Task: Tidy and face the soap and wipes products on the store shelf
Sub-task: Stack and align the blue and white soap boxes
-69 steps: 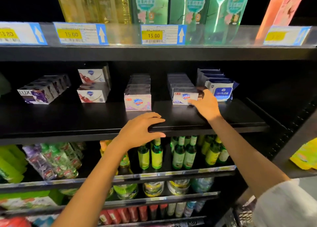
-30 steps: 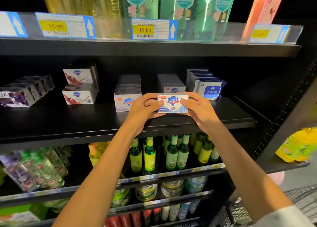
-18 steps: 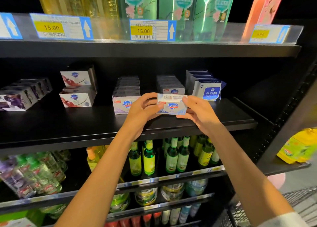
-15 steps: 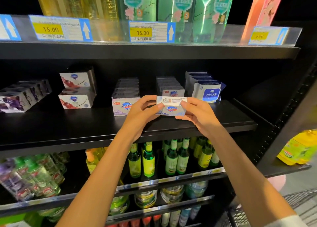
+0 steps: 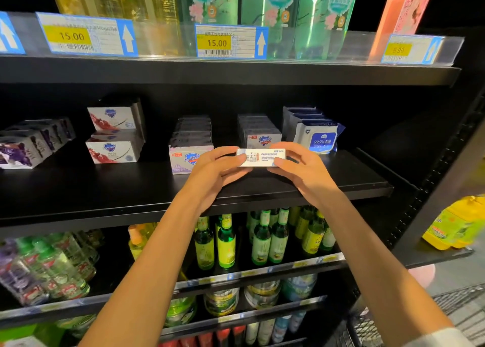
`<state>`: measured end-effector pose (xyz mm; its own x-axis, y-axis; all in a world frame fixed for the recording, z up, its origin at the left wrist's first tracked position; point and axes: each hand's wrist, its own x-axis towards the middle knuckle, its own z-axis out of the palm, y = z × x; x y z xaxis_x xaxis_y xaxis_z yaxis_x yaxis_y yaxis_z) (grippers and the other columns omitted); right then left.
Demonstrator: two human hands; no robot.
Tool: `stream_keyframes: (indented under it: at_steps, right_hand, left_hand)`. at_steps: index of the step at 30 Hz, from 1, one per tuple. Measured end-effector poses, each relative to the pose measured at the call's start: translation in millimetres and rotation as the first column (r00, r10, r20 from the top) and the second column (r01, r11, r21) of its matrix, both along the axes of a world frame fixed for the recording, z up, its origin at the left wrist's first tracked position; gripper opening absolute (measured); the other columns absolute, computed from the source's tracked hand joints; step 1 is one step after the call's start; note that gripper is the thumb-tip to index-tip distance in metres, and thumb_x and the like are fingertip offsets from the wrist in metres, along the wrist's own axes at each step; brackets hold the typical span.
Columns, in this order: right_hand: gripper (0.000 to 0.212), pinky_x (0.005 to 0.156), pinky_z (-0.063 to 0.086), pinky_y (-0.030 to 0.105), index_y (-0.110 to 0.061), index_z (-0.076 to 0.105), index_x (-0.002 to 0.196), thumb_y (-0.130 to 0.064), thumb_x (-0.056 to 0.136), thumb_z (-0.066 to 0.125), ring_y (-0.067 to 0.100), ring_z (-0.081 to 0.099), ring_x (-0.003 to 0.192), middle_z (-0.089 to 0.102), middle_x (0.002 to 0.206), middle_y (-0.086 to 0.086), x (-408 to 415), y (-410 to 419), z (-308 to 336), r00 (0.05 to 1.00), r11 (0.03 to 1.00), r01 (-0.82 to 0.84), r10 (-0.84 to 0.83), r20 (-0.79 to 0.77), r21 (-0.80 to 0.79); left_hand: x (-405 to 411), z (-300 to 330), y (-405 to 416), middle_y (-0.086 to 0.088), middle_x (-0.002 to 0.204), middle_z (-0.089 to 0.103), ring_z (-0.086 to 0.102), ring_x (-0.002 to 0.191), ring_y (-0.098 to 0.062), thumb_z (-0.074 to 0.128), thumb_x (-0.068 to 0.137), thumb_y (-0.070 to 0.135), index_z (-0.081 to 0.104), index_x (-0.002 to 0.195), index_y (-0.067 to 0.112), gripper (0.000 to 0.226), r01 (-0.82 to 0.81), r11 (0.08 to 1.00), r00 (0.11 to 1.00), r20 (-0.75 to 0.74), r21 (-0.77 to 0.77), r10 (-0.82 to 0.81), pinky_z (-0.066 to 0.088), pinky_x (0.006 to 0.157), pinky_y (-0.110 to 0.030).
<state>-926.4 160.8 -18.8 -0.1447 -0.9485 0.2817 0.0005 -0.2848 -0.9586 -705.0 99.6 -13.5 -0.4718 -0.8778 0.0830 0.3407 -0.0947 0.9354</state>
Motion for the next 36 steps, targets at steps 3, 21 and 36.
stream_keyframes:
  at_steps: [3, 21, 36]
  right_hand:
    - [0.040, 0.098, 0.060, 0.040, -0.013, 0.062, 0.137, -0.021, 0.098, 0.068, 0.024, 0.067, 0.124, 0.072, 0.129, 0.009, 0.0, -1.9, 1.1, 0.999, 0.999, -0.025, 0.024, 0.024, 0.027]
    - [0.051, 0.098, 0.060, 0.043, -0.016, 0.056, 0.142, -0.005, 0.096, 0.072, 0.023, 0.066, 0.126, 0.069, 0.133, 0.009, -3.5, 1.3, 2.7, 0.999, 0.999, -0.042, 0.041, 0.012, 0.035]
    - [0.039, 0.095, 0.061, 0.049, -0.020, 0.055, 0.143, -0.021, 0.104, 0.063, 0.028, 0.070, 0.120, 0.071, 0.131, 0.009, 4.8, 0.7, 5.2, 0.998, 0.996, -0.034, 0.031, 0.047, 0.081]
  left_hand:
    - [0.4, 0.8, 1.1, -0.019, 0.119, 0.076, 0.073, 0.114, -0.032, 0.072, 0.094, 0.002, 0.061, 0.133, 0.000, 0.041, -0.019, 1.000, 1.000, -0.019, 0.017, 0.020, 0.061, 0.097, -0.038]
    - [0.9, 0.9, 0.9, -0.015, 0.128, 0.072, 0.072, 0.117, -0.032, 0.075, 0.094, 0.008, 0.053, 0.143, 0.014, 0.054, 0.017, 1.000, 1.000, 0.009, -0.025, -0.017, 0.060, 0.096, -0.050]
    - [2.7, -4.5, -2.5, -0.017, 0.126, 0.072, 0.072, 0.117, -0.032, 0.069, 0.095, -0.004, 0.059, 0.136, 0.010, 0.044, -0.006, 0.996, 0.998, 0.062, -0.093, 0.012, 0.060, 0.097, -0.050]
